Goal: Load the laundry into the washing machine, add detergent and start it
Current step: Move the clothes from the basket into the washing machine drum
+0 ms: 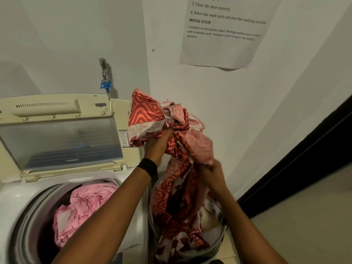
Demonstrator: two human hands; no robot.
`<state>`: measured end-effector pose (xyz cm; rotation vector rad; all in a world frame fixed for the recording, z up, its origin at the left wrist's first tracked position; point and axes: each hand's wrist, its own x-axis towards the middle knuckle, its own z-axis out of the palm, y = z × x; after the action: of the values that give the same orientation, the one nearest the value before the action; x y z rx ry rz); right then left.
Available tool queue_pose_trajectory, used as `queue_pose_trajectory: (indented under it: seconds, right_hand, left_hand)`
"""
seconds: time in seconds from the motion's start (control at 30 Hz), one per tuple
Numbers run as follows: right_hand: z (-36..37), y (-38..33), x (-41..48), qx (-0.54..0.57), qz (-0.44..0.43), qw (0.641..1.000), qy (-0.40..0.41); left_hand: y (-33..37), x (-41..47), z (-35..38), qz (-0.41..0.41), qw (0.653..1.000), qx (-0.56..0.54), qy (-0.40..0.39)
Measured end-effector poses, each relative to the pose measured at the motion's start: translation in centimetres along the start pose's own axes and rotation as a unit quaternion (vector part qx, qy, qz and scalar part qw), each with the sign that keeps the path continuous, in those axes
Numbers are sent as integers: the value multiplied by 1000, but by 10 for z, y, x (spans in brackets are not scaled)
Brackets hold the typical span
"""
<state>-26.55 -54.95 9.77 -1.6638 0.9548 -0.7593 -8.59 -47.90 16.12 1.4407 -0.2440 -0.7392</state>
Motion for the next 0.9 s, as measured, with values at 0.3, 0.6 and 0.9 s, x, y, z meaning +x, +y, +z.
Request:
queue_pose_trajectory:
  seconds: [0.3, 0.6, 0.9]
  right_hand:
    - [7, -115, 68, 161, -124, 977, 64]
    - [31, -99, 65, 139, -58, 988, -39]
    - [20, -19, 8, 3, -118, 992, 52]
  left_hand:
    - [3, -11, 11, 16, 987, 90, -130]
    - [-18, -11, 10, 99, 973, 166, -128]
    - [-12, -3, 10, 30, 999, 4, -43]
